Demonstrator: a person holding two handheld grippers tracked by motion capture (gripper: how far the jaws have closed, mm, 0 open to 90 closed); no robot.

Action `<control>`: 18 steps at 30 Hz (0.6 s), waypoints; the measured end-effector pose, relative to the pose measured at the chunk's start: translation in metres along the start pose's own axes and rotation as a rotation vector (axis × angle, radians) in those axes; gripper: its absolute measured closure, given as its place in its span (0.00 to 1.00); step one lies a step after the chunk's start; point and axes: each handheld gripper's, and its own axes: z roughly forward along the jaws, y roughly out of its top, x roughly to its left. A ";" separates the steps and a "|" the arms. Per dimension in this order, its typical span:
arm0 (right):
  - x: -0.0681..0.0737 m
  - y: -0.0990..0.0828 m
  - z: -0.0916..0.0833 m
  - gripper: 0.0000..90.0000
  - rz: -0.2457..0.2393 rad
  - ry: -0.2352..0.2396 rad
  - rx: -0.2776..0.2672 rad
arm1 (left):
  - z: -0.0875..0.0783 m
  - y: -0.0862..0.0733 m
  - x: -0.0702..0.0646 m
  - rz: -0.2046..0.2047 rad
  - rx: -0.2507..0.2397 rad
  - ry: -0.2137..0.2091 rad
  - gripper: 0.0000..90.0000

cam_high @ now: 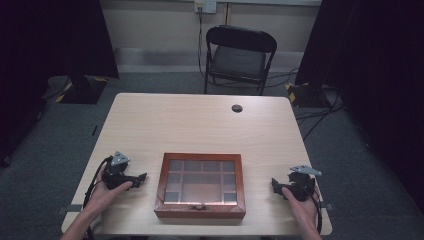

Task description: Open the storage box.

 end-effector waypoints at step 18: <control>0.003 0.007 -0.009 0.28 -0.033 0.124 0.000 | 0.000 0.000 0.000 -0.001 0.000 0.000 0.07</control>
